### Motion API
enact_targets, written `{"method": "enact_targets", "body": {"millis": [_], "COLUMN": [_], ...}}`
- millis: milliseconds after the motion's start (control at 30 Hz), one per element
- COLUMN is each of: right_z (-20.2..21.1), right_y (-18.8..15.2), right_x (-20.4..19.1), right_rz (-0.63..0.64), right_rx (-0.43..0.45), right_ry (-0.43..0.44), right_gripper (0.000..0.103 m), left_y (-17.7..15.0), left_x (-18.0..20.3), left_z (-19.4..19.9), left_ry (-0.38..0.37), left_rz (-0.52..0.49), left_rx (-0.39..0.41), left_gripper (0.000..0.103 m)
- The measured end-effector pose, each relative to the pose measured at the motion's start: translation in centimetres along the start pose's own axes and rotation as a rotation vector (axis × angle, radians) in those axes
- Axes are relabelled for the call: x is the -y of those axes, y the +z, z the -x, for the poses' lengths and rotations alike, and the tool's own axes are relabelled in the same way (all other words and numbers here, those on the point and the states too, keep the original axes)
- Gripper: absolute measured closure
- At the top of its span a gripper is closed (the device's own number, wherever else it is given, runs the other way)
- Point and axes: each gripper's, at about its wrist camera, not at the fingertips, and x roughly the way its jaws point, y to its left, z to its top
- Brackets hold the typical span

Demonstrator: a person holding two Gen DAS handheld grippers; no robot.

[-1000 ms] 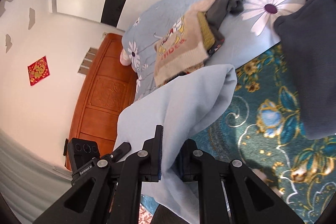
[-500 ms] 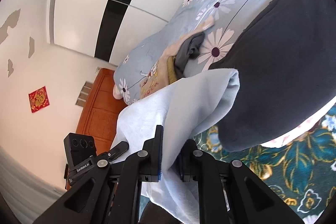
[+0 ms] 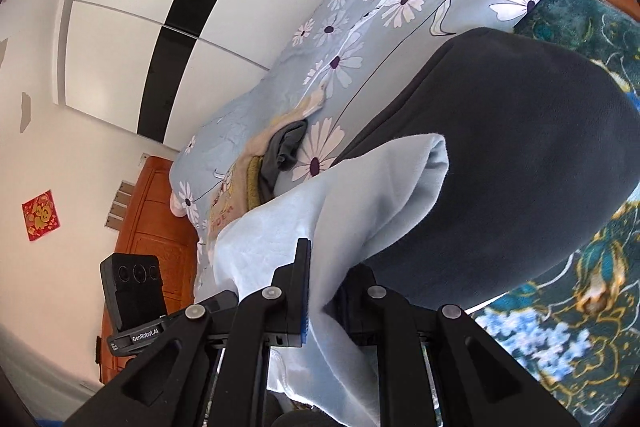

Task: Fold clothes
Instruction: 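Lift the folded shirt with both grippers and carry it toward the dark grey pile, then lower the shirt onto the dark grey garment and open both grippers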

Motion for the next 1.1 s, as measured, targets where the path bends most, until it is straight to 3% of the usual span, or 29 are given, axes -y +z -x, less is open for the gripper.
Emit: {"method": "enact_targets", "body": {"millis": [267, 533, 633, 767, 867, 1033, 1100], "right_z": [-1.2, -3.8, -4.4, -3.0, -1.9, 0.1, 0.9], "right_y": [5.5, 7.6, 7.4, 7.3, 7.1, 6.6, 6.3], "right_x": [2.0, 2.7, 4.1, 6.3, 6.9, 7.7, 7.7], "right_rz": [0.039, 0.105, 0.091, 0.023, 0.011, -0.008, -0.005], "right_rx": [-0.005, -0.026, -0.038, -0.009, 0.0, 0.025, 0.033], "right_ry": [-0.09, -0.173, -0.206, -0.188, -0.199, -0.245, -0.292], "right_gripper": [0.091, 0.091, 0.091, 0.091, 0.09, 0.09, 0.087], "left_y": [2.8, 2.0, 1.5, 0.9, 0.4, -0.6, -0.8], "left_x": [-0.6, -2.8, -3.6, -4.4, -4.7, -5.5, -5.4], "left_z": [-3.7, -6.3, -6.2, -5.4, -4.4, -2.4, -0.9], "left_ry": [0.024, 0.063, 0.053, 0.035, 0.059, 0.098, 0.127], "left_rz": [0.031, 0.048, 0.06, 0.067, 0.058, 0.044, 0.033], "left_rx": [0.028, 0.0, -0.007, -0.019, -0.019, -0.012, 0.027], "left_gripper": [0.085, 0.082, 0.082, 0.081, 0.071, 0.069, 0.069]}}
